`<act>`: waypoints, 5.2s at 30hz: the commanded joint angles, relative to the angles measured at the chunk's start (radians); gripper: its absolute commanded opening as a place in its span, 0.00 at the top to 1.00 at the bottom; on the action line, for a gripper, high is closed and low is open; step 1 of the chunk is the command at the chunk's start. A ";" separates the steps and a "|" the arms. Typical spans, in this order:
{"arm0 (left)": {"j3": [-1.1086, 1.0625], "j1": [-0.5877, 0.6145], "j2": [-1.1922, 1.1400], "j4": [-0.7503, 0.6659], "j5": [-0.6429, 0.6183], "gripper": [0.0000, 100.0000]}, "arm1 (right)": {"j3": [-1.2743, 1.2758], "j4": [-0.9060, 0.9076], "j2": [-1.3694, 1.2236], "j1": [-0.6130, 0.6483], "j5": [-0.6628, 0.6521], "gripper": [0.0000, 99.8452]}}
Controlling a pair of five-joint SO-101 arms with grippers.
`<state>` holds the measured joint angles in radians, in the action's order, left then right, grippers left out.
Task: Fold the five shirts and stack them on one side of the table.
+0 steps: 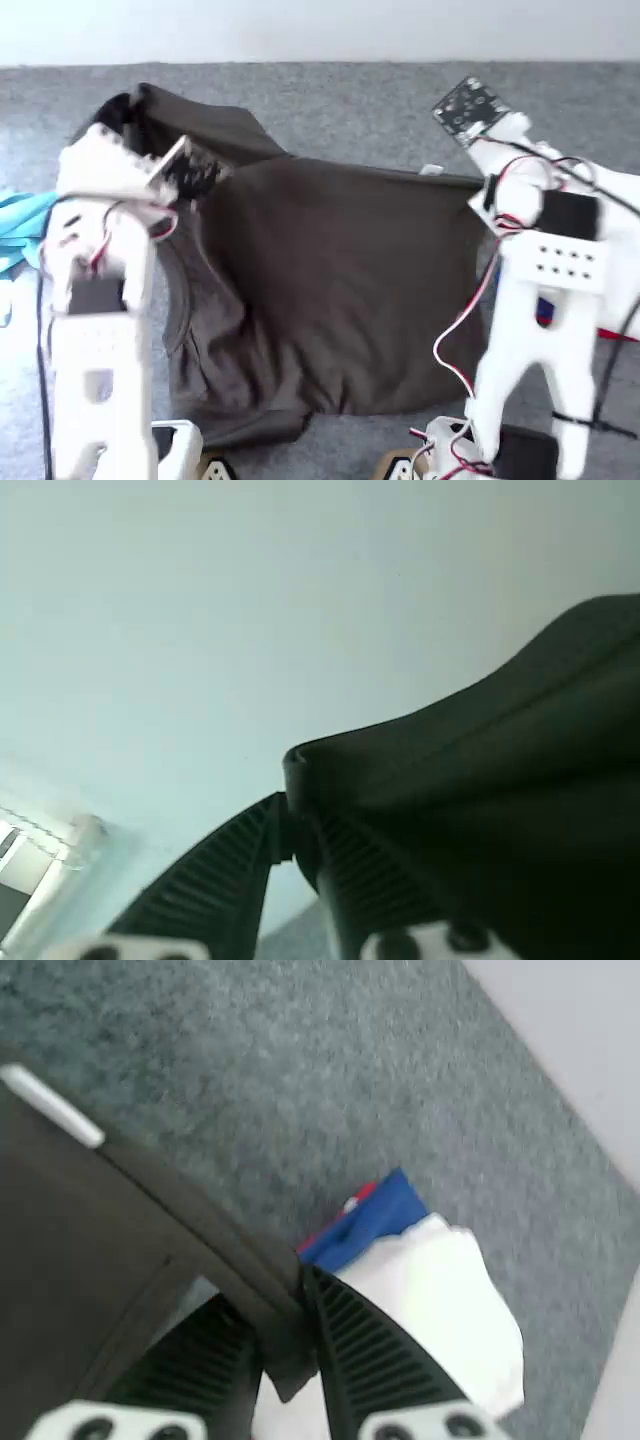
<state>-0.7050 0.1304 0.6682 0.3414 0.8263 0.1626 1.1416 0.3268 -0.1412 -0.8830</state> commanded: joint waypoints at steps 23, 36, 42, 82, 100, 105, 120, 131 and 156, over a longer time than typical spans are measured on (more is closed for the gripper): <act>1.360 0.000 -1.201 0.034 -0.127 0.99 | -0.591 -0.931 -0.820 0.062 -0.044 0.99; 1.506 -0.020 -1.212 0.537 -0.129 0.99 | -0.641 -0.506 -0.808 0.068 -0.046 0.99; 1.506 -0.023 -1.134 0.947 -0.130 0.99 | -0.641 -0.208 -0.762 0.067 -0.046 0.99; 0.392 -0.106 -0.523 1.390 -0.299 0.98 | -0.638 0.630 -0.754 -0.002 -0.043 0.99; 0.363 -0.101 -0.522 1.413 -0.295 0.95 | -0.638 0.648 -0.753 -0.016 -0.046 0.96; 0.326 -0.109 -0.348 1.415 -0.275 0.86 | -0.641 0.648 -0.731 -0.056 -0.043 0.78; 0.260 0.178 0.063 1.338 -0.542 0.85 | -0.644 0.636 -0.545 0.182 0.198 0.85; 0.297 0.433 0.097 1.304 -0.634 0.99 | -0.644 0.446 -0.713 0.576 0.565 0.96; 0.294 0.460 0.091 1.304 -0.638 0.99 | -0.589 0.656 -0.918 0.997 0.649 0.99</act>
<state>-0.4488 0.5877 0.7480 1.6579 0.1987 -0.4419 1.7522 -0.6536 0.8332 -0.2432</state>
